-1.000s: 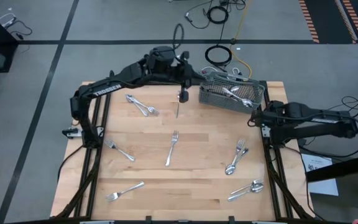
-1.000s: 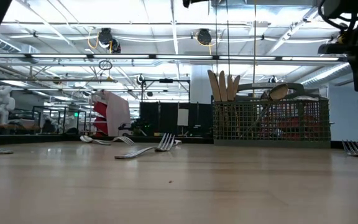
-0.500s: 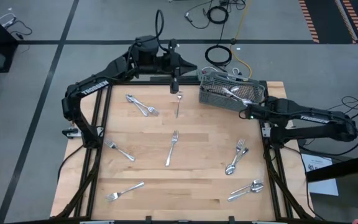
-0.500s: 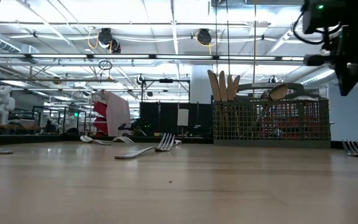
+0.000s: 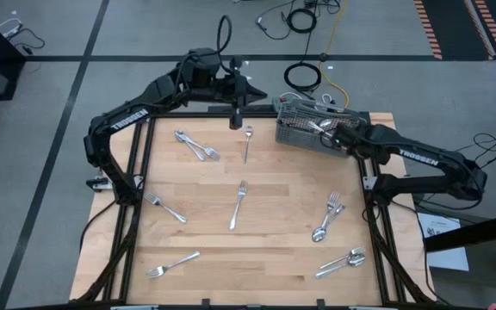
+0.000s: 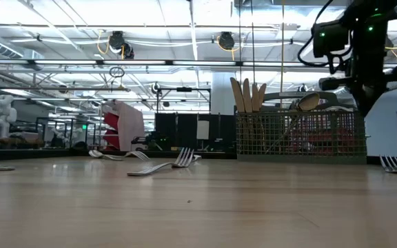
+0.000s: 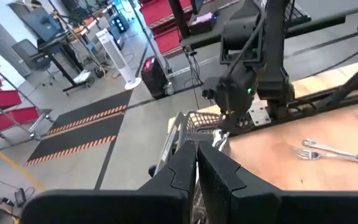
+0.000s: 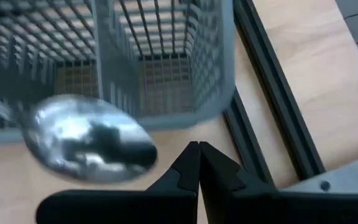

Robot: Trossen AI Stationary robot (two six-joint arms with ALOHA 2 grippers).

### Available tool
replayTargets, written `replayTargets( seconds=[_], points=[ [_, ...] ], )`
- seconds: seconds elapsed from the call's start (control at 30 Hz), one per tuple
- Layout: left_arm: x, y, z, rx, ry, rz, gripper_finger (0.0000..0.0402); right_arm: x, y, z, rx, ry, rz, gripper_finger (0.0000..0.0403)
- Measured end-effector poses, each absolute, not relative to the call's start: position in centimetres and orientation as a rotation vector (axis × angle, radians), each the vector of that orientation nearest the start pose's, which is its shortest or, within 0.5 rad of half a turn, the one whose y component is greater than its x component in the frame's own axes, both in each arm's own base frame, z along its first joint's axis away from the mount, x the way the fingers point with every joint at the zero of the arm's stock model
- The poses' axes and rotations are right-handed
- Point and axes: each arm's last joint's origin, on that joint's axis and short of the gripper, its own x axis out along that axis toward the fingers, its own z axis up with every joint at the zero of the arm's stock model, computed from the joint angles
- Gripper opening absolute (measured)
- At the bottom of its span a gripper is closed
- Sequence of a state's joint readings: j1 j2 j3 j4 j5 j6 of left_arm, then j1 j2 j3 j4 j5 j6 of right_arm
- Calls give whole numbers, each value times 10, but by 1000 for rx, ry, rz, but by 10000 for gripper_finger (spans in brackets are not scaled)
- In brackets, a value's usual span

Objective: Sort silverware
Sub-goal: Put the silver spoon into the silverware basket

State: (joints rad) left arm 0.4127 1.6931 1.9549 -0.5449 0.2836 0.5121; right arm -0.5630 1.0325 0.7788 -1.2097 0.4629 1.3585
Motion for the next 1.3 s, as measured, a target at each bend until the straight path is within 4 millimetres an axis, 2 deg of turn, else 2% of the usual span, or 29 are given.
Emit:
replayTargets(
  seconds=[0.2,0.33,0.63,0.8,1.07,1.17,1.3],
  points=[
    [328,147,462,401,312,73,28,119,-102,232,1082,679,-1690,0],
    [320,150,466,398,304,77,28,126,-107,236,1126,575,-1607,0],
    [313,157,470,399,298,108,28,141,-114,275,1115,133,-1259,0],
    [313,157,470,397,298,108,28,139,-113,294,1052,-7,-1163,0],
    [313,158,470,392,293,110,28,131,-109,305,955,-29,-1099,0],
    [314,156,470,377,286,87,28,133,-103,311,913,-3,-977,0],
    [325,152,462,317,272,-29,28,140,-93,324,852,-30,-749,0]
  ],
)
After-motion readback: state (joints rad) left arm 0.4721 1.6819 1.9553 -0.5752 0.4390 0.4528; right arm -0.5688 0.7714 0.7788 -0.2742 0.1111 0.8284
